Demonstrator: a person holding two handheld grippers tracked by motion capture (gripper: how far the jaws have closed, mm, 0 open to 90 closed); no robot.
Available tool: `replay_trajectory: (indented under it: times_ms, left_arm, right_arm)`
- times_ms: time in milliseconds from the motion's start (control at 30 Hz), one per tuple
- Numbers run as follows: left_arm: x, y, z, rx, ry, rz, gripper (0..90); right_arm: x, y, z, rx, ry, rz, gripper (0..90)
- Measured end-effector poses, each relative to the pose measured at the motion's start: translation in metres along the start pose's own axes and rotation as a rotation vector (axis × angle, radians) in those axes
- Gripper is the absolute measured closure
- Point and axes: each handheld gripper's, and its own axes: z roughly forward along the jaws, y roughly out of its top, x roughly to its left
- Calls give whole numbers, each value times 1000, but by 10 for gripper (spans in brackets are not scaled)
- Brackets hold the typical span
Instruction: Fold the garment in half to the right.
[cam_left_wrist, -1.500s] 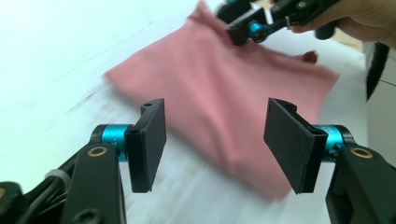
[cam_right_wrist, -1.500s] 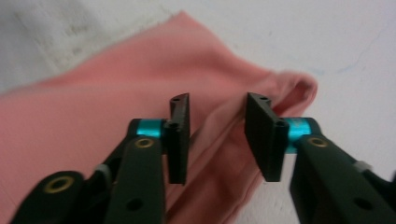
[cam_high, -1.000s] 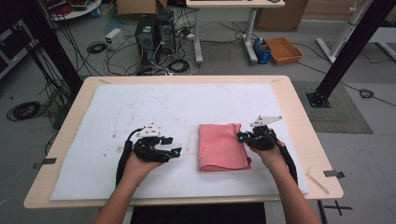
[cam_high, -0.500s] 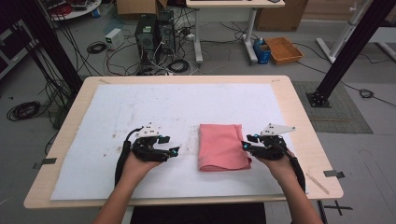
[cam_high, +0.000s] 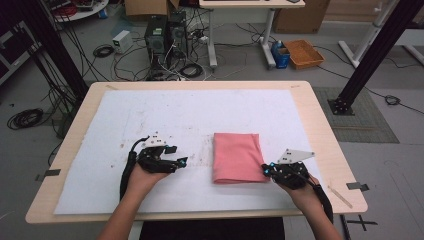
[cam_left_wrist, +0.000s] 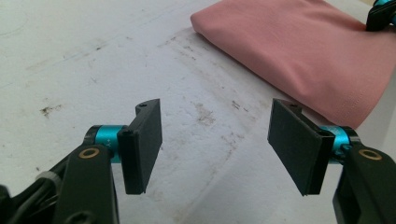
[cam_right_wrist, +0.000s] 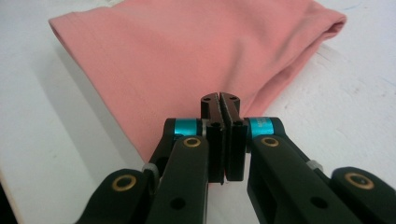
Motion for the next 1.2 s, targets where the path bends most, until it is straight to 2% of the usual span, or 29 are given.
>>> replay_trajectory:
  times_ms: [133, 233, 300, 333, 367, 400, 533, 667, 733, 767, 800, 833, 1000, 1100, 1167, 1200]
  left_arm:
    - [-1, 0, 1, 4, -2, 0, 353]
    - [-2, 0, 1, 4, -4, 6, 353]
    - [-3, 1, 0, 4, -4, 5, 354]
    - [-3, 1, 0, 3, -4, 4, 353]
    - [-3, 1, 0, 2, -7, 5, 353]
    - [-3, 2, 0, -1, -7, 3, 353]
    - [-2, 3, 0, -6, -5, 0, 353]
    - [-2, 4, 0, -2, -8, 7, 353]
    - [-2, 4, 0, -3, -8, 4, 349]
    - [-1, 3, -1, -2, -5, 6, 349]
    - [-1, 3, -1, -5, -5, -1, 349]
    - [0, 3, -1, -5, -4, -4, 349]
    - [2, 1, -1, 4, -3, -6, 348]
    - [2, 1, -1, 6, -2, -2, 348]
    - [2, 1, -1, 5, -2, 0, 348]
    - [1, 1, 0, 6, -3, -1, 348]
  right_arm:
    - [-3, -4, -4, 1, -14, 9, 896]
    - [-6, -10, -1, 22, -19, 23, 896]
    - [-7, -13, 1, 18, -10, 37, 892]
    - [-8, -12, 0, 14, -8, 40, 867]
    - [-8, -11, -1, 7, -10, 46, 788]
    - [-9, -8, -3, -6, -13, 55, 742]
    - [-17, 9, -4, -73, -41, 51, 680]
    - [-33, 33, 14, -83, -63, 46, 678]
    - [-38, 39, 20, -80, -69, 45, 678]
    - [-43, 44, 26, -76, -73, 51, 678]
    - [-53, 54, 40, -59, -90, 64, 678]
    - [-56, 56, 45, -50, -93, 64, 679]
    - [-64, 62, 66, -14, -106, 66, 714]
    - [-66, 61, 72, -2, -96, 60, 766]
    - [-68, 60, 80, 30, -103, 60, 877]
    - [-69, 59, 81, 35, -104, 59, 897]
